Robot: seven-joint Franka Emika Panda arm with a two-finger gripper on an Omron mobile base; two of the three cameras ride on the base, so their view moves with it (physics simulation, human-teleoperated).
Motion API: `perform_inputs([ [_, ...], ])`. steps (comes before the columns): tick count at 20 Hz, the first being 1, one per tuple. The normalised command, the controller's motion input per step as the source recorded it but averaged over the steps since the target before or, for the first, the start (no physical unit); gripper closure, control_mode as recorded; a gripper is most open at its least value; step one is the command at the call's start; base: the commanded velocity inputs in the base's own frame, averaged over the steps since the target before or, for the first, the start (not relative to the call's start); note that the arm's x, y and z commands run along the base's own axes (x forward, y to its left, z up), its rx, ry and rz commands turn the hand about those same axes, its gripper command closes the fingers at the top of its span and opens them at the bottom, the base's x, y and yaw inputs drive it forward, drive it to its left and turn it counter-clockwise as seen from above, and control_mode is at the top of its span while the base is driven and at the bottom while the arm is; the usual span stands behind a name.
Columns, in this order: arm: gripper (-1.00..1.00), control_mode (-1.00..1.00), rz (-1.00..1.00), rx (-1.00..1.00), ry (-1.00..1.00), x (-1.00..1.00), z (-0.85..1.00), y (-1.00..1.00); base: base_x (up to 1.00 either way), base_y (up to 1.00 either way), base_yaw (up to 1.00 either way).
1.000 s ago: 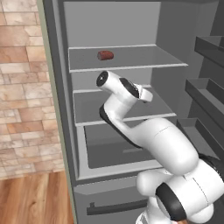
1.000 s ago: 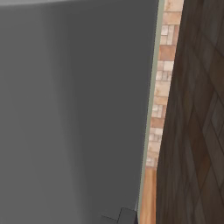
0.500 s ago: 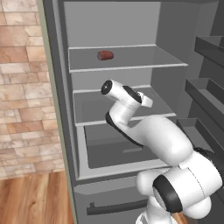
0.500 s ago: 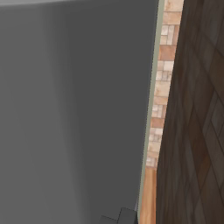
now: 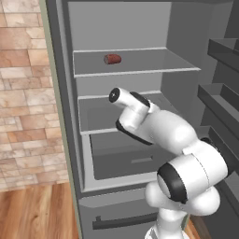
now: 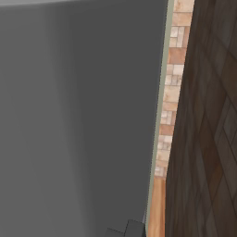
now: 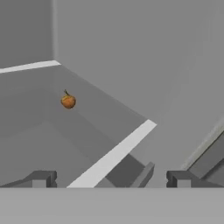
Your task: Move the pork loin and apricot from the second highest shelf to the top shelf to make space. Then, place the pitcher from the counter on the cleared second highest shelf.
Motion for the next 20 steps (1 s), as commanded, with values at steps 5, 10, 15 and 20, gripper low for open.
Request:
perform_inputs([
  [5, -1.00, -1.00, 0.00, 0.00, 0.00, 0.46, -0.18, -0.11, 0.00, 0.00, 0.00],
  [10, -1.00, -1.00, 0.00, 0.00, 0.01, 0.39, -0.28, -0.23, 0.00, 0.00, 0.00],
  [15, -1.00, -1.00, 0.00, 0.00, 0.02, 0.34, -0.27, -0.31, 0.00, 0.00, 0.00],
  [20, -1.00, -1.00, 0.00, 0.00, 0.06, 0.32, -0.23, -0.41, 0.00, 0.00, 0.00],
])
